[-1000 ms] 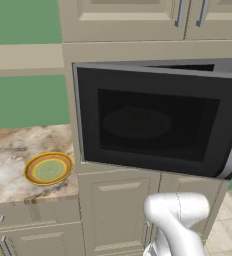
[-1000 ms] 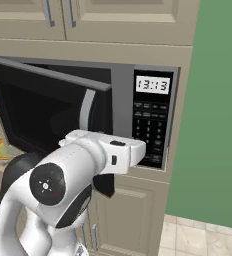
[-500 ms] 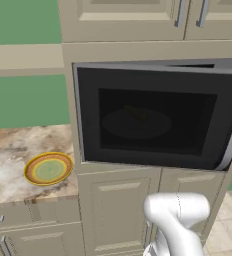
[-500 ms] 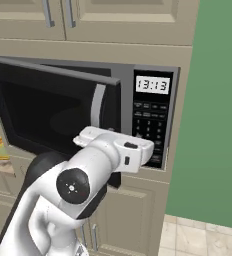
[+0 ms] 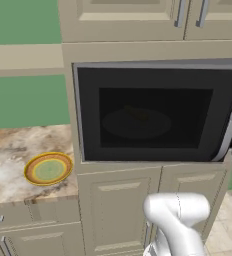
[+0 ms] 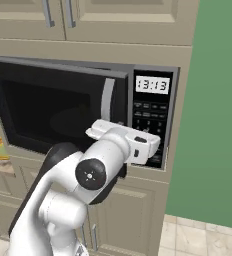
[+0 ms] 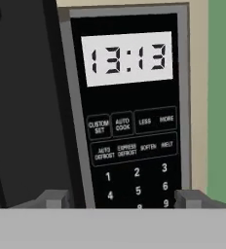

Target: Pick the corn from the counter and place it in the microwave. Then turn on the microwave.

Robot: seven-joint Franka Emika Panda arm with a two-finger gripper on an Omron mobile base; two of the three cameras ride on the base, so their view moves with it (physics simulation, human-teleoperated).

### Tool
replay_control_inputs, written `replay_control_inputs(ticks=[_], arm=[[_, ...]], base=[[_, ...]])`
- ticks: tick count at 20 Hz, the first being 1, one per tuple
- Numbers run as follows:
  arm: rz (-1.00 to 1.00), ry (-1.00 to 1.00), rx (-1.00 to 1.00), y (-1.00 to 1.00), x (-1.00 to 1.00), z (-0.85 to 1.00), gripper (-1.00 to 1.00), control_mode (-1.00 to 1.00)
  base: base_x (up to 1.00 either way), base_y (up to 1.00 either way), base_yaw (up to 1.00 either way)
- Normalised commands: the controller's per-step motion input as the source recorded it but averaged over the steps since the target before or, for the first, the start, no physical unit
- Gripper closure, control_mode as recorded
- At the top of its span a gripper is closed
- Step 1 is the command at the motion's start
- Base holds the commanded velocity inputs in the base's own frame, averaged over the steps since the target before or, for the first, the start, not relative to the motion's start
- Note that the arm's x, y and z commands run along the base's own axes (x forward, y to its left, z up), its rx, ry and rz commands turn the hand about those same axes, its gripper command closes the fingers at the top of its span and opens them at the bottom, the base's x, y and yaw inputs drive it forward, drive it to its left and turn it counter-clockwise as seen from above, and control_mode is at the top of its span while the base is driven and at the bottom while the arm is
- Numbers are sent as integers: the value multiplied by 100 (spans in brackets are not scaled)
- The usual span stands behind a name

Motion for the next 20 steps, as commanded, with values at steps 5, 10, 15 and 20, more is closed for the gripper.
replay_control_inputs(ticks=[5, 10, 15, 20], arm=[[-1, 3, 3, 0, 58, -14, -100, -100], [-2, 5, 1, 0, 61, -17, -100, -100], [-3, 5, 1, 0, 57, -17, -100, -100], [-4, 5, 2, 0, 50, -14, -100, -100]], base=[[0, 0, 0], [0, 0, 0], [0, 0, 0], [0, 0, 0]])
